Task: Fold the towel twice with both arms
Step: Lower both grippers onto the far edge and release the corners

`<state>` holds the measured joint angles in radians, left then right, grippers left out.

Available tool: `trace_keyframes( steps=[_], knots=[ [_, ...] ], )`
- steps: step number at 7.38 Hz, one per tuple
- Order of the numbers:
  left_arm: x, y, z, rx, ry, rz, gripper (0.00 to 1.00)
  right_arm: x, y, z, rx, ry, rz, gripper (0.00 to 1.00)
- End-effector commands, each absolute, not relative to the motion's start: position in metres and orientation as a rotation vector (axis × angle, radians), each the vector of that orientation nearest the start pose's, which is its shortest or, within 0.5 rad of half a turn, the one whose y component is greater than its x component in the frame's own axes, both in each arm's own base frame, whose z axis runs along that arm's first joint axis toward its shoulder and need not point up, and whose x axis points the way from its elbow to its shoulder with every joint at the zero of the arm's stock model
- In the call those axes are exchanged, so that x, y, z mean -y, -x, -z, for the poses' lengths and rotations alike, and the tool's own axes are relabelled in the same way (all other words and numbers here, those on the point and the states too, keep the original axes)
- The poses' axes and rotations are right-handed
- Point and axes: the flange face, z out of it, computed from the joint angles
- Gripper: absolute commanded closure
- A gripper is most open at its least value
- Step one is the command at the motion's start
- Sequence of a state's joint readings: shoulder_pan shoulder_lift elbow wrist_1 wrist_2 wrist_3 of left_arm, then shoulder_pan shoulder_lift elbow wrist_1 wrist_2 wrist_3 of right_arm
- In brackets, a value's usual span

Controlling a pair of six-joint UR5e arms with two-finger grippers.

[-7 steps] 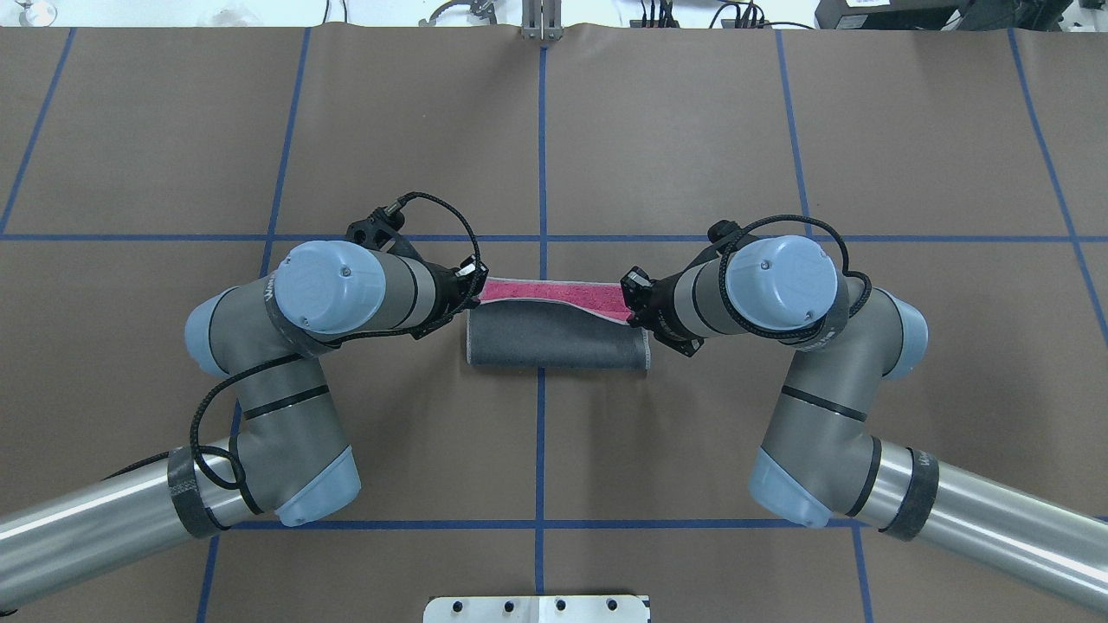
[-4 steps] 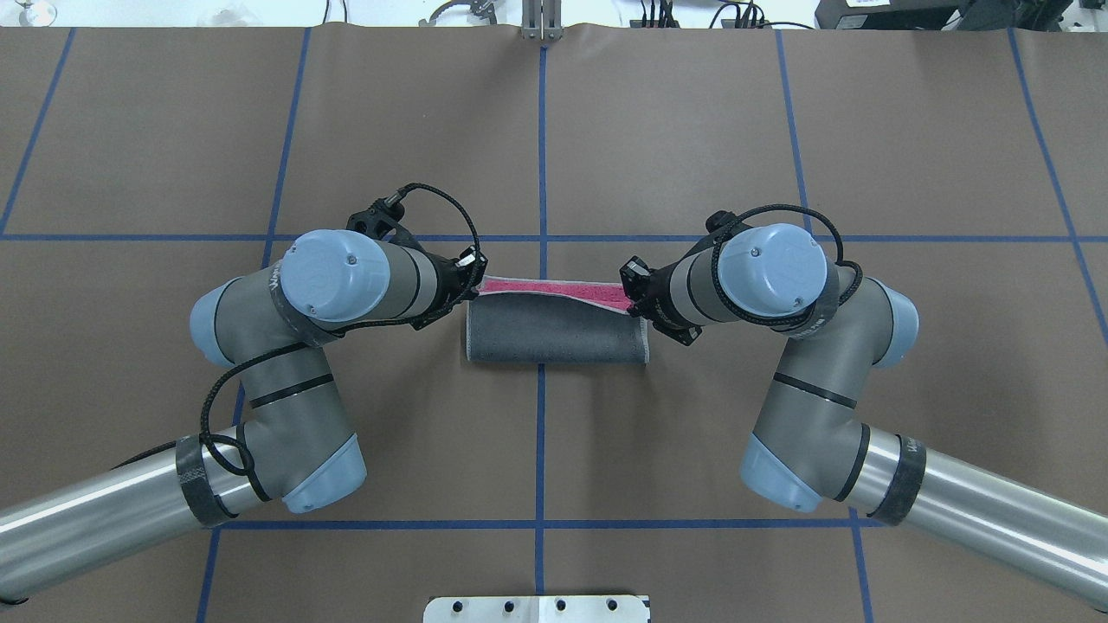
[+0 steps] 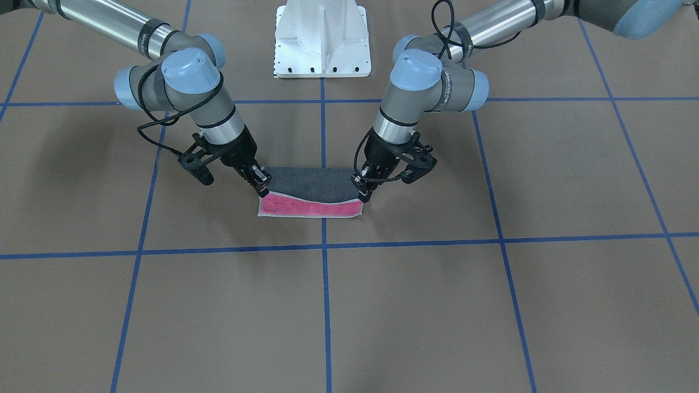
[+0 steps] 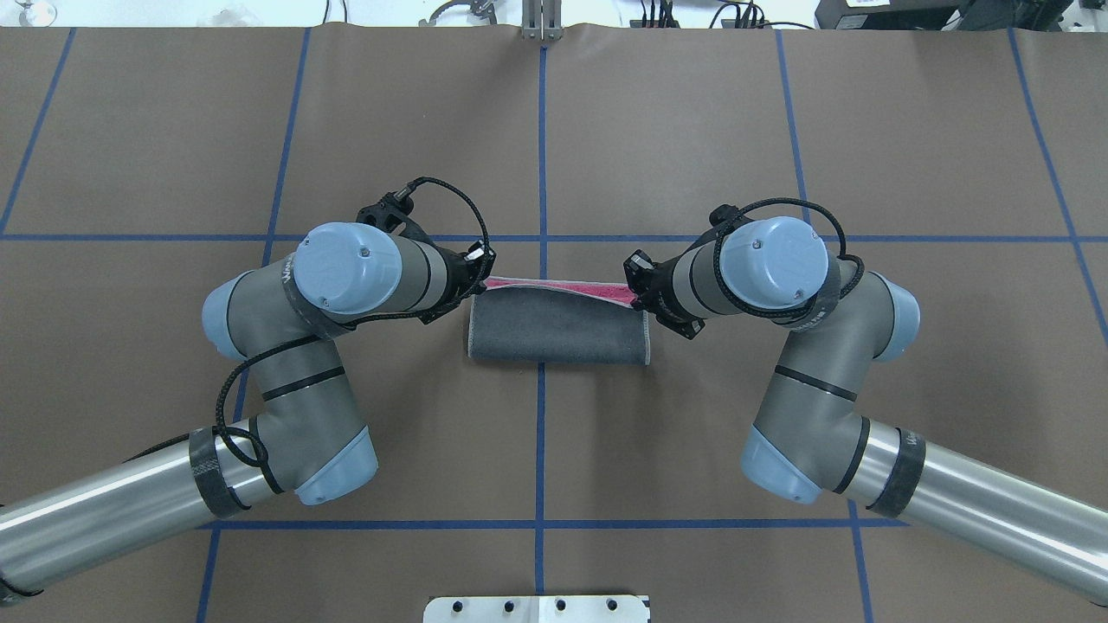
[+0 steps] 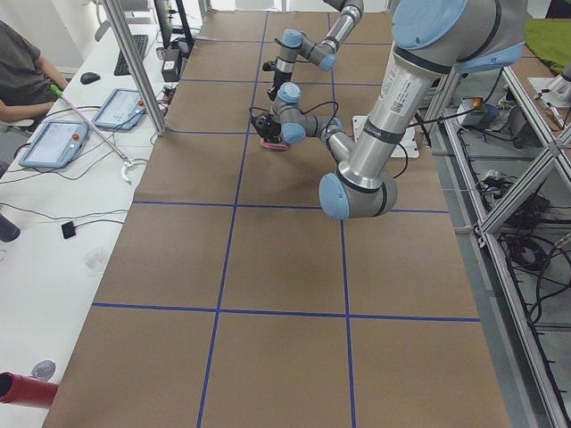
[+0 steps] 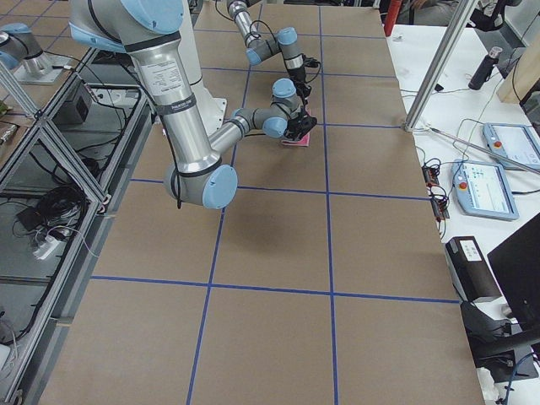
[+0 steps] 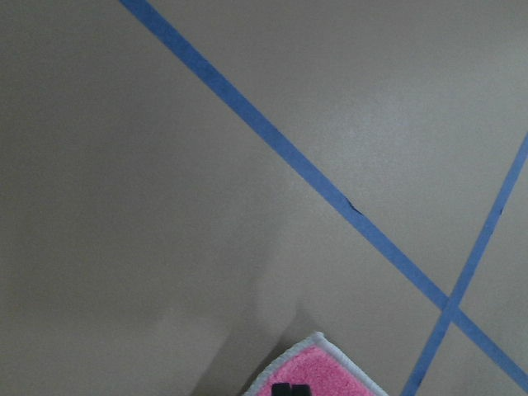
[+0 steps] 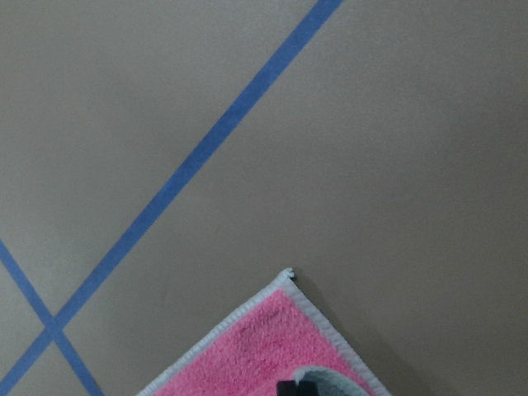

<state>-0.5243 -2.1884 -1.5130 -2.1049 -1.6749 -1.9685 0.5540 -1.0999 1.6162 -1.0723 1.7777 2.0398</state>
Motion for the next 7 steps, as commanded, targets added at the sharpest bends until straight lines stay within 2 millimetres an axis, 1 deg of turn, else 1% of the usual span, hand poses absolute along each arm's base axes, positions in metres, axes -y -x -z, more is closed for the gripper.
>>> trace_keyframes(
  steps=[1,7],
  knots=[
    [0.4644,-0.5570,-0.2576,-1.126,0.025,0.769,1.00,0.4508,0.5128,-0.3216,1.036,0.149,-0.823,1.00],
    [0.4659,-0.5571,-0.2568,-1.126,0.024,0.774,1.00,0.4523,0.5104,-0.3231,1.033,0.166,-0.811,1.00]
  ],
)
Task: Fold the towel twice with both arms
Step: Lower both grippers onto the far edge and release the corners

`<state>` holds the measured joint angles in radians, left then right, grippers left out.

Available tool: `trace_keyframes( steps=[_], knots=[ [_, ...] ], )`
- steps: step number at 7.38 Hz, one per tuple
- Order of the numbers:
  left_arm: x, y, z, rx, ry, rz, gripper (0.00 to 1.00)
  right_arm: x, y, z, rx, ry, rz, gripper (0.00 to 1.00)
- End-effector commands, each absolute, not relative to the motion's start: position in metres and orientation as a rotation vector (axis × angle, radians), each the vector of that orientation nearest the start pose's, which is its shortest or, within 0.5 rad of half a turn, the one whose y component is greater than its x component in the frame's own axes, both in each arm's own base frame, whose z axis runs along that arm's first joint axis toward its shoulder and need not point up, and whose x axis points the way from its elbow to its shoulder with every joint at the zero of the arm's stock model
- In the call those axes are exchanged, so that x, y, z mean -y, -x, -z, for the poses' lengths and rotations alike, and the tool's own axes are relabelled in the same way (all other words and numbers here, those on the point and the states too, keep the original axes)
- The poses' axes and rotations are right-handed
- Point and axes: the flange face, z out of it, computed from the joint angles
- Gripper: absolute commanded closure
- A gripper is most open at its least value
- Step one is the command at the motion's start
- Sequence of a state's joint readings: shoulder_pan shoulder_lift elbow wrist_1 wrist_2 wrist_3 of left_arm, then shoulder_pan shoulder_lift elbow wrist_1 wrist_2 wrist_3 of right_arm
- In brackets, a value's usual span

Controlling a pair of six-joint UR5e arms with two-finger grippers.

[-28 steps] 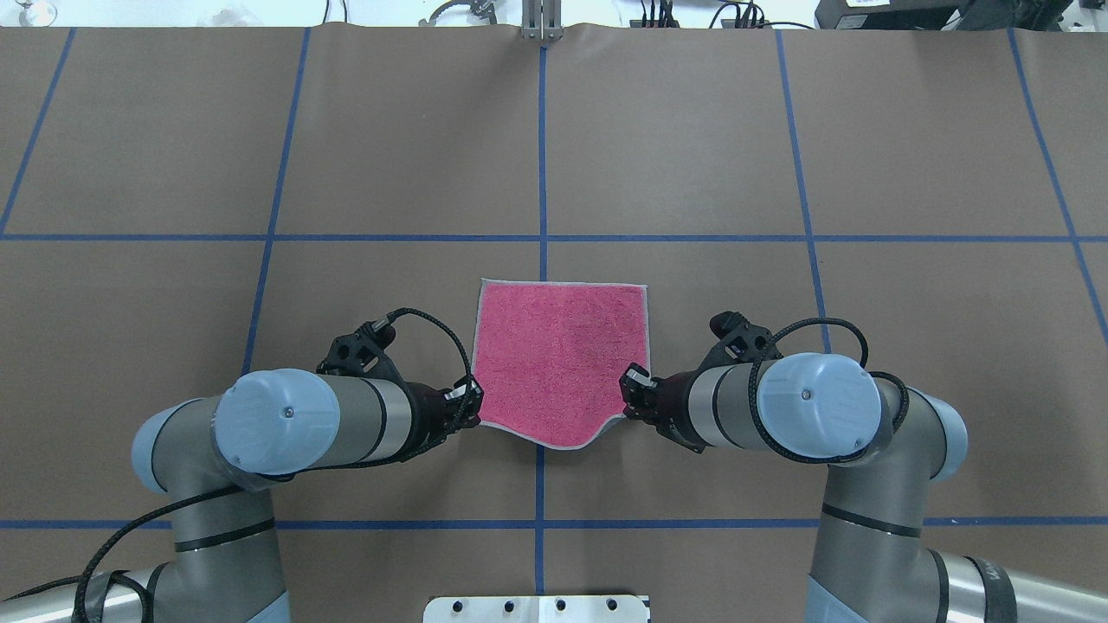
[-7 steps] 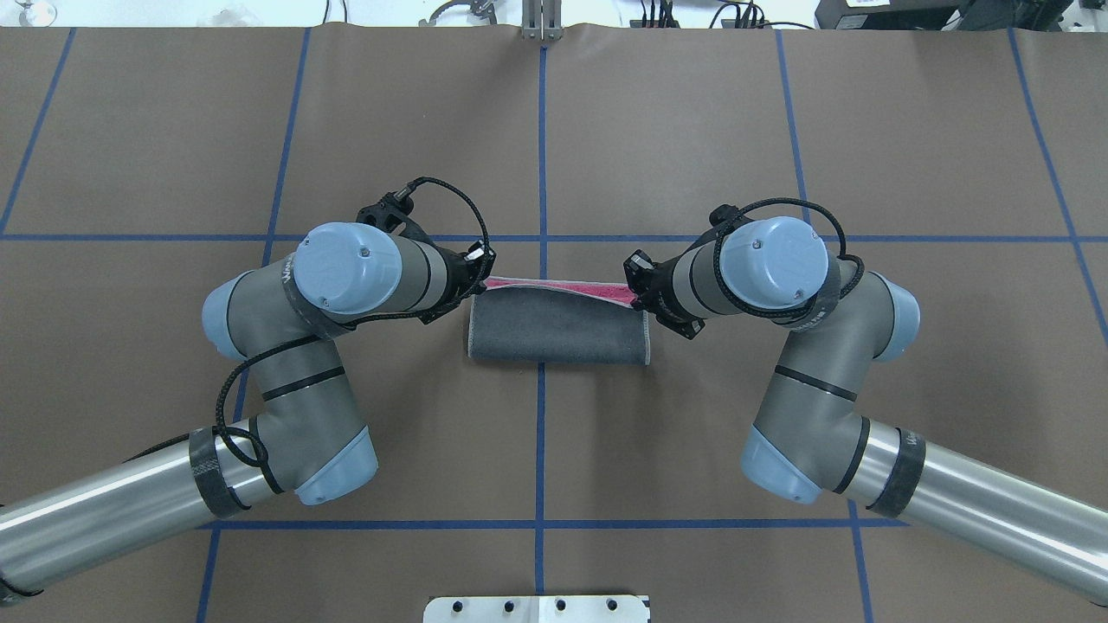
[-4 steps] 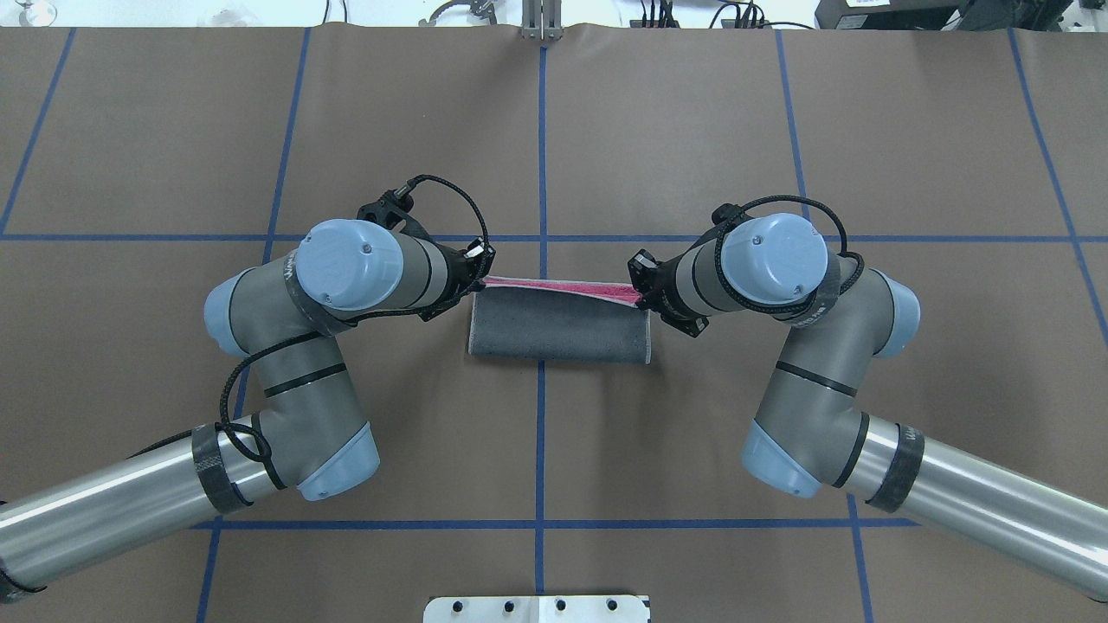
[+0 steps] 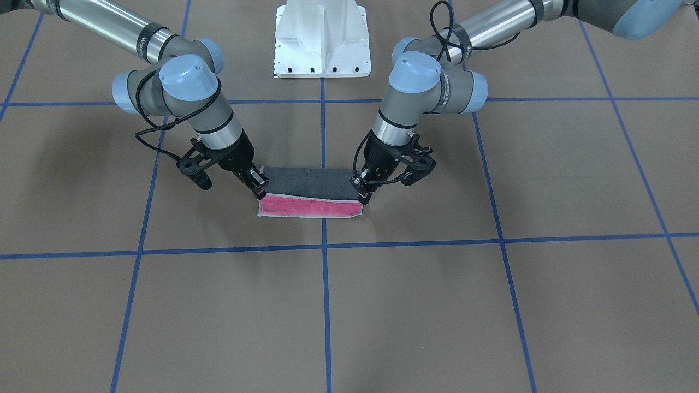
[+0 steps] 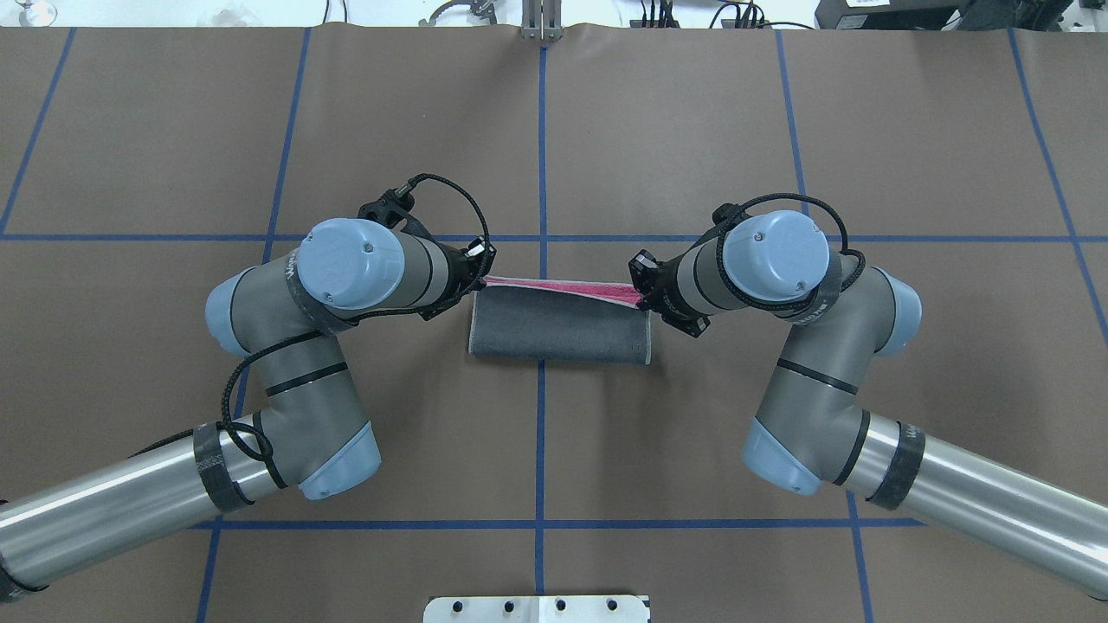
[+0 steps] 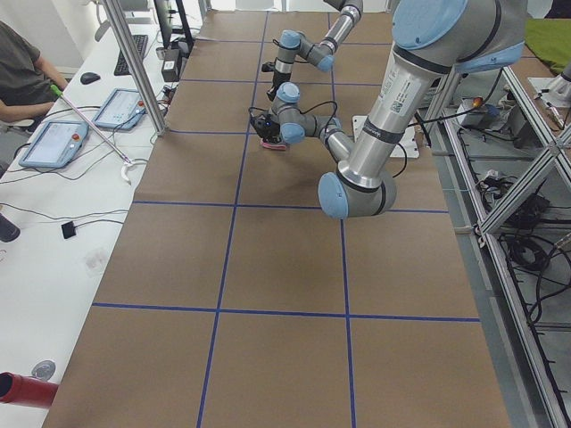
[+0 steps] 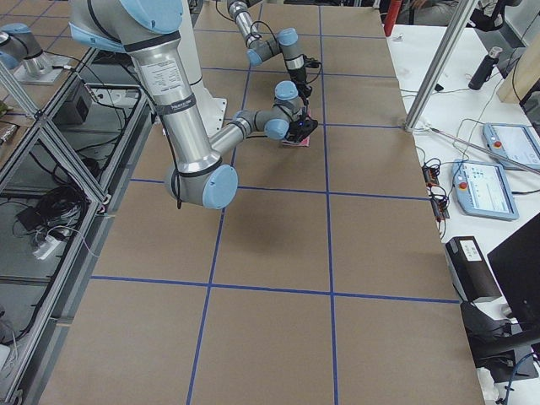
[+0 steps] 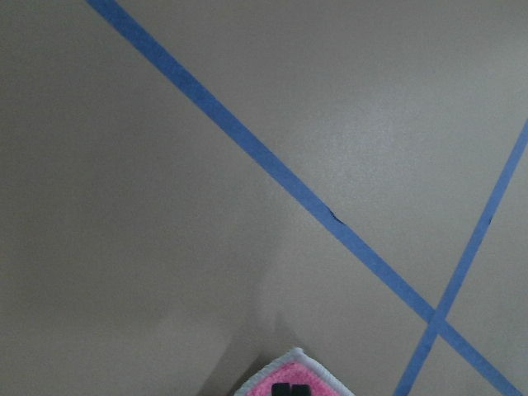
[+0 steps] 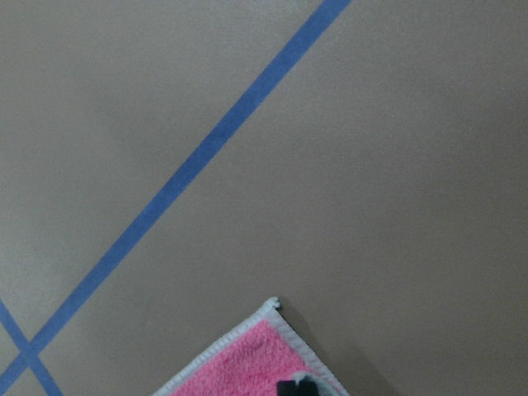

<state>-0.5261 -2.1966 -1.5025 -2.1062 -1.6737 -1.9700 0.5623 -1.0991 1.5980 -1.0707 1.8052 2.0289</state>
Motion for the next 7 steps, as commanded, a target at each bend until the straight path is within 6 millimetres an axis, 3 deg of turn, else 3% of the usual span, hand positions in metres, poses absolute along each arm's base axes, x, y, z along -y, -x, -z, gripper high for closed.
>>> trace_keyframes(
  steps=[1,7],
  knots=[
    [0.4664,-0.5579,-0.2571,-1.125,0.024,0.774,1.00,0.4531,0.5097,-0.3231,1.033,0.166,-0.812,1.00],
    [0.4707,-0.5589,-0.2515,-1.130,0.022,0.779,1.00,0.4553,0.5069,-0.3220,1.037,0.170,-0.814,1.00]
  ],
)
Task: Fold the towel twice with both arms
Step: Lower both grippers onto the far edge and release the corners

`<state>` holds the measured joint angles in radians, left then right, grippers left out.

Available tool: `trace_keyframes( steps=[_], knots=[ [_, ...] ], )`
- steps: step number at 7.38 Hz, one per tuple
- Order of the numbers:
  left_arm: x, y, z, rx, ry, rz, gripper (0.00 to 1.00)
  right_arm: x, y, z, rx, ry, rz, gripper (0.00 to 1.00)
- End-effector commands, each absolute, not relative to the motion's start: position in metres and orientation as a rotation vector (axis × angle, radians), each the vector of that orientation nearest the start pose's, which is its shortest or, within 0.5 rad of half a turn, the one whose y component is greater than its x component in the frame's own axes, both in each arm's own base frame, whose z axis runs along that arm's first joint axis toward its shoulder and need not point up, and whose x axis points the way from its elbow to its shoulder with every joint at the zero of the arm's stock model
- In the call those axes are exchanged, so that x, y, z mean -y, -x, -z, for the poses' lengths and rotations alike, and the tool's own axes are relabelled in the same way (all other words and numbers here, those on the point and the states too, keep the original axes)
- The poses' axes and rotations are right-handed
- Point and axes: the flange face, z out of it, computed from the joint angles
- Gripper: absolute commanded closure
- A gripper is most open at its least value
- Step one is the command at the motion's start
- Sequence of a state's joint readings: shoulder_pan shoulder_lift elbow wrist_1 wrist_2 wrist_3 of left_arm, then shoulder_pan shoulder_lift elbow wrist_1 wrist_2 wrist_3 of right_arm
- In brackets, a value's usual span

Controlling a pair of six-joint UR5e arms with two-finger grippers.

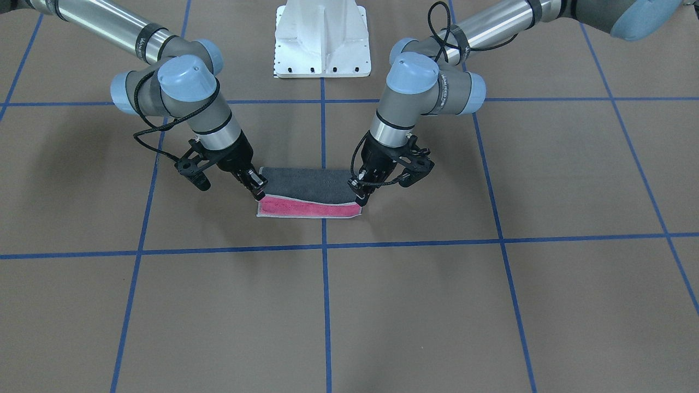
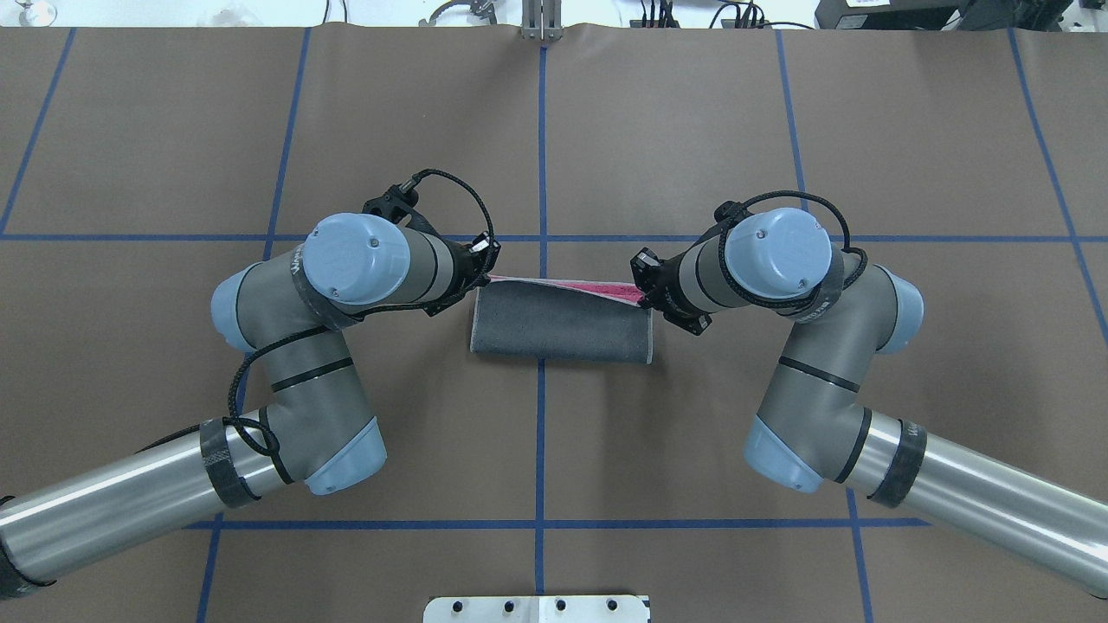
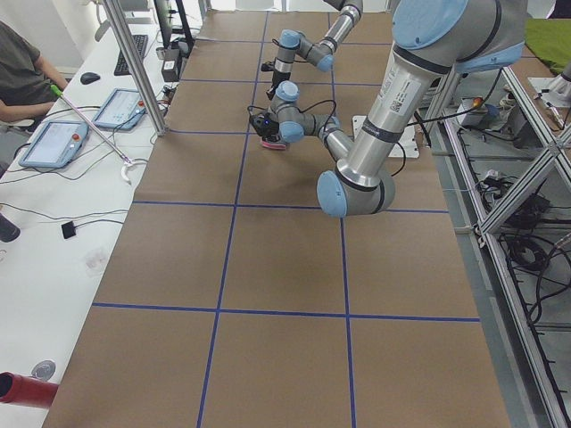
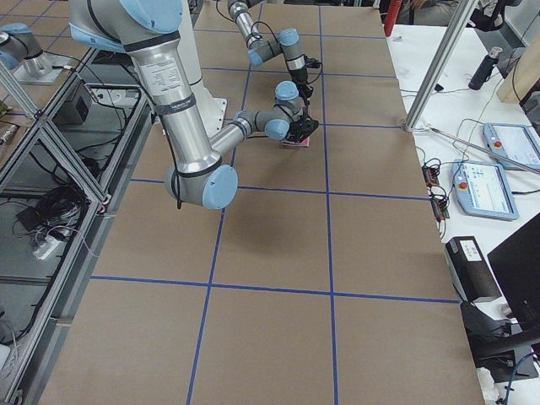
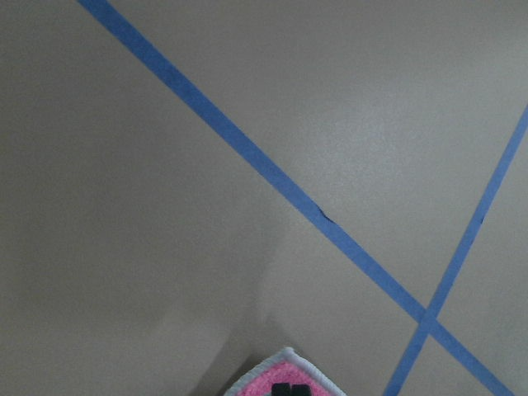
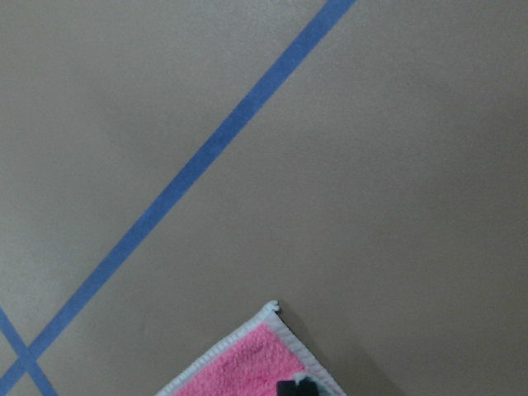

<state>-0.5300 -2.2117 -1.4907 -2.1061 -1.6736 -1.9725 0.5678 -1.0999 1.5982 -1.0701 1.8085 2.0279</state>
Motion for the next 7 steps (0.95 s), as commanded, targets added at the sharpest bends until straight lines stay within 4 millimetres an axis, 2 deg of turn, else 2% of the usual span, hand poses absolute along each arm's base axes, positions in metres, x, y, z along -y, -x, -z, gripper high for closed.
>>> trace_keyframes(
  steps=[1,3,4,5,6,7],
  knots=[
    [0.471,-0.559,-0.252,-1.129,0.022,0.779,1.00,0.457,0.506,-0.322,1.036,0.170,-0.816,1.00],
    [0.472,-0.561,-0.252,-1.127,0.023,0.779,1.00,0.456,0.506,-0.324,1.033,0.163,-0.806,1.00],
    [0.472,-0.561,-0.251,-1.129,0.022,0.779,0.91,0.456,0.506,-0.324,1.033,0.163,-0.806,1.00],
    [0.474,-0.561,-0.247,-1.133,0.020,0.780,0.53,0.456,0.506,-0.324,1.033,0.162,-0.807,0.72],
    [0.476,-0.563,-0.244,-1.135,0.019,0.781,0.41,0.457,0.506,-0.324,1.033,0.160,-0.807,0.58],
    [0.481,-0.563,-0.245,-1.146,0.014,0.784,0.36,0.457,0.506,-0.323,1.035,0.162,-0.807,0.53]
  ],
)
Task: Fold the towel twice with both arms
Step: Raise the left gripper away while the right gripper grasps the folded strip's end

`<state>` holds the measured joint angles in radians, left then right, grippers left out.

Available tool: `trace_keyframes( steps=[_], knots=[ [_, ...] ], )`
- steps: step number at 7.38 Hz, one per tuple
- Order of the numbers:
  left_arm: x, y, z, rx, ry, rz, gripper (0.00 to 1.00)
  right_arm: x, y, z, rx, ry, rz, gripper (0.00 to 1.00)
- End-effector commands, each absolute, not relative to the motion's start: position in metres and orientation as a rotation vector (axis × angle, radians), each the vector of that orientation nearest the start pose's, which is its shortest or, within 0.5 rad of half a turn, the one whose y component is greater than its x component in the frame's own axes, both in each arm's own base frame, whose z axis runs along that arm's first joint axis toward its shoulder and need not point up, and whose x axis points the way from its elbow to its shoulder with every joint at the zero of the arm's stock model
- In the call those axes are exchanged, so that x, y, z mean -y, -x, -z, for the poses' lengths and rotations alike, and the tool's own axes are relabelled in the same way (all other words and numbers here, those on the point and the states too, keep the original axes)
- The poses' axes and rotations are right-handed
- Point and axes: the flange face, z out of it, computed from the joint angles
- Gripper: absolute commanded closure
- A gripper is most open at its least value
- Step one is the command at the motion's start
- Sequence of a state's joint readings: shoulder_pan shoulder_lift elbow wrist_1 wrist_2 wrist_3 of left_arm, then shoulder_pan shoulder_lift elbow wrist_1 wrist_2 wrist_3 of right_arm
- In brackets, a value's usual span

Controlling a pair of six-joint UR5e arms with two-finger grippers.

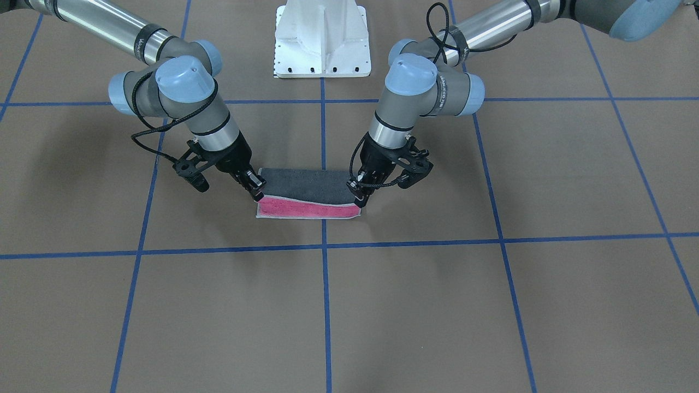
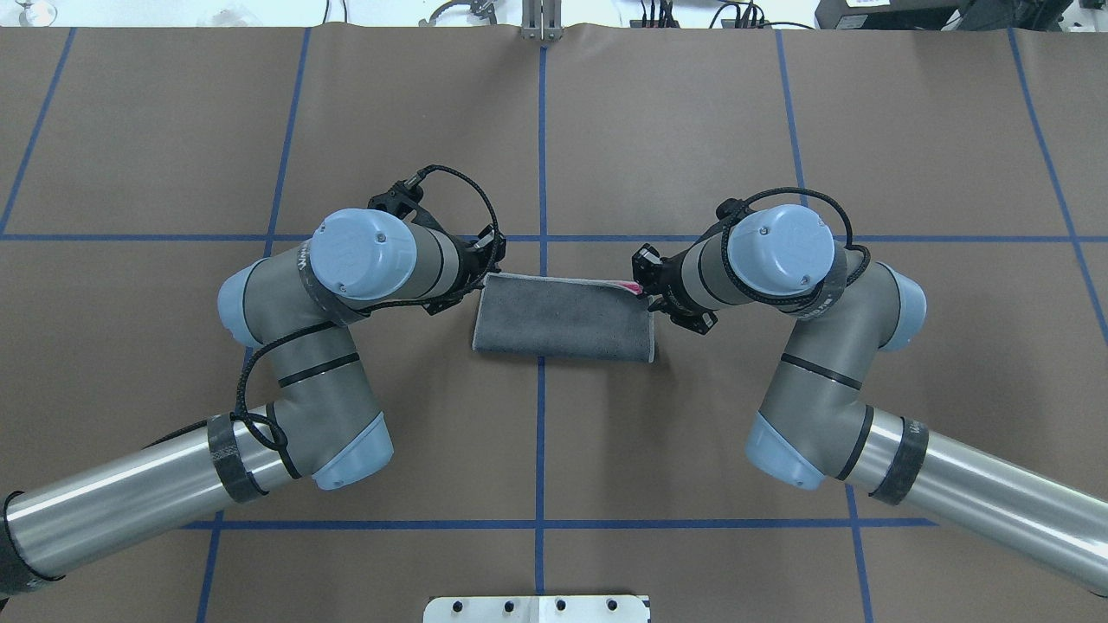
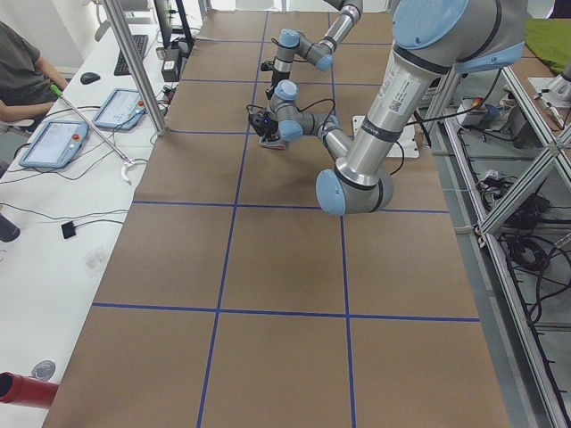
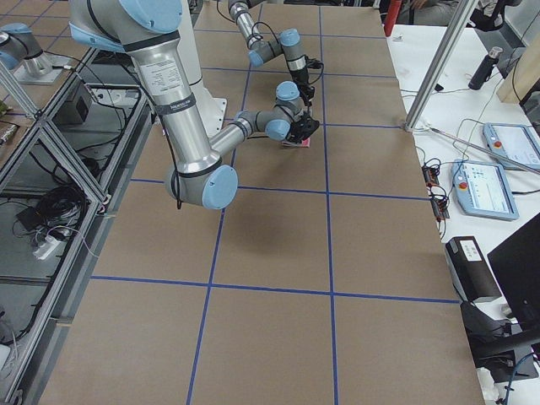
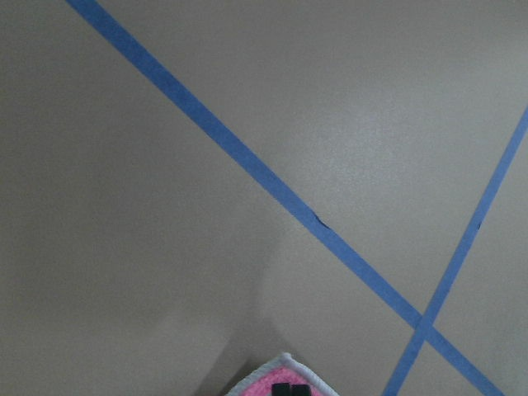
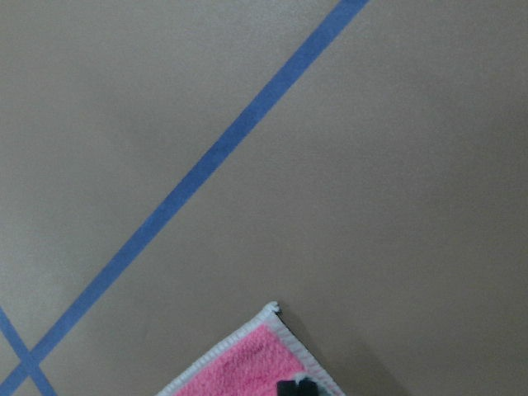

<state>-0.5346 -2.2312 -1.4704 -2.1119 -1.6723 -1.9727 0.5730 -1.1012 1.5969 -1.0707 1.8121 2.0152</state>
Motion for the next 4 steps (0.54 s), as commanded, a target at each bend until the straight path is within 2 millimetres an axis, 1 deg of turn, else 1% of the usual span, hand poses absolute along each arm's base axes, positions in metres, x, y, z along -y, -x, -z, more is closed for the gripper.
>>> trace_keyframes(
  steps=[1,3,4],
  knots=[
    [0.487,-0.563,-0.247,-1.153,0.011,0.789,0.33,0.457,0.505,-0.322,1.038,0.163,-0.807,0.50],
    [0.499,-0.552,-0.244,-1.163,0.003,0.802,0.33,0.456,0.504,-0.316,1.050,0.165,-0.809,0.46],
    [0.500,-0.550,-0.242,-1.168,0.001,0.802,0.33,0.451,0.499,-0.309,1.066,0.176,-0.820,0.42]
  ],
)
